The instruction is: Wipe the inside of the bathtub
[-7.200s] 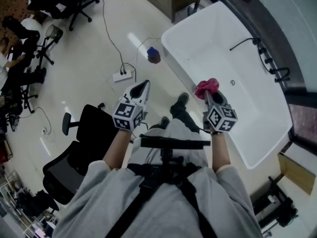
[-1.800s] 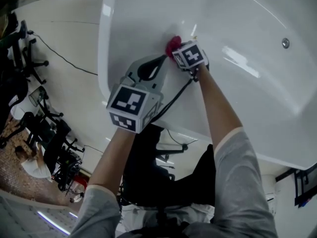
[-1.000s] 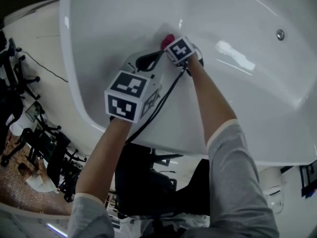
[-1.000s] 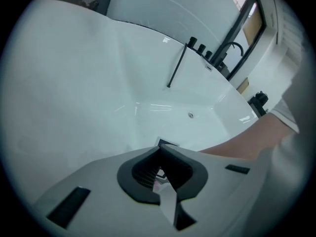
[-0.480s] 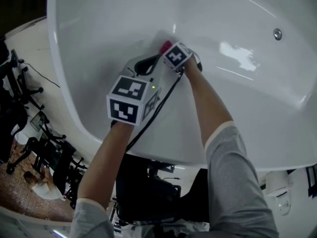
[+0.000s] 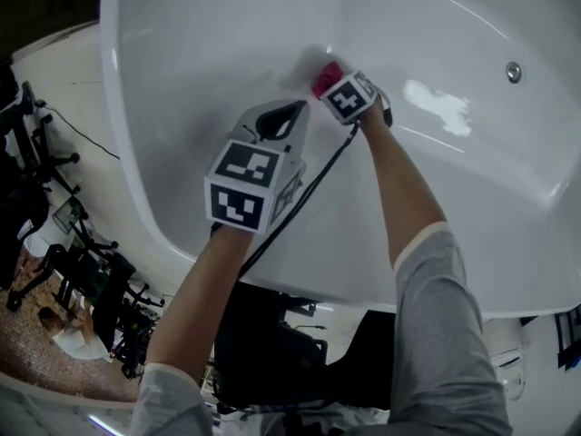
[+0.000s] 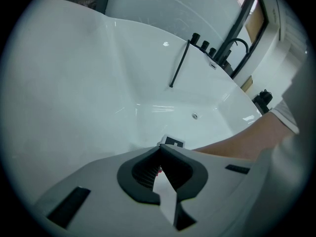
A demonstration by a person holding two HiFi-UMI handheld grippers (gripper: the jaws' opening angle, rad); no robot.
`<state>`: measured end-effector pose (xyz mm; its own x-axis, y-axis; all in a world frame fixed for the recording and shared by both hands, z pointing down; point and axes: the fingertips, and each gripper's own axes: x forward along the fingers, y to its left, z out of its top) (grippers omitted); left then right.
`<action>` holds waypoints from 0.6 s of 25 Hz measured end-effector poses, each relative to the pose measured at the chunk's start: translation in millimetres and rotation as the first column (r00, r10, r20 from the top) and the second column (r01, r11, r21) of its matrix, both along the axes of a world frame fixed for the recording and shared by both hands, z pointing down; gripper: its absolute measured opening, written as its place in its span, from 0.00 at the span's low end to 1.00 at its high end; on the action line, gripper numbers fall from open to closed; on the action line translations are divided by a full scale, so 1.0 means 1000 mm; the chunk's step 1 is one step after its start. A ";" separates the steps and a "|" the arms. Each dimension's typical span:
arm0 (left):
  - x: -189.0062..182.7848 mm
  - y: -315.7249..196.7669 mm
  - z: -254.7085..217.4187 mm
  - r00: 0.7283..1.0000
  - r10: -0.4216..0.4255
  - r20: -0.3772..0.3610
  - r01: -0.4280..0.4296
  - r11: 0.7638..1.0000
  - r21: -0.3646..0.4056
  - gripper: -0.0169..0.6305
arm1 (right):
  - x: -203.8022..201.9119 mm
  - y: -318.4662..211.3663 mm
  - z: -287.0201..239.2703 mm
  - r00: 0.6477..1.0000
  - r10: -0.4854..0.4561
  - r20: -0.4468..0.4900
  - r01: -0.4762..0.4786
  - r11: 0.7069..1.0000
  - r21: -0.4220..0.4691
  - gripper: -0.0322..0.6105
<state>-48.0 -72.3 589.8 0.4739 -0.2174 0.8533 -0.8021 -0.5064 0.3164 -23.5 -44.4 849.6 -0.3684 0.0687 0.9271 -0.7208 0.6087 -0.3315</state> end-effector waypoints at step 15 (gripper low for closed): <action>0.004 -0.013 -0.013 0.996 -0.067 -0.055 0.068 0.997 0.028 0.03 | 0.046 -0.128 -0.002 0.987 -0.069 -0.145 0.095 0.978 0.184 0.21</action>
<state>-44.5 -85.1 577.1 0.5027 -0.2753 0.8195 -0.8169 -0.4615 0.3461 22.7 -172.3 848.1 -0.2370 -0.0886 0.9675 -0.6966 0.7097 -0.1056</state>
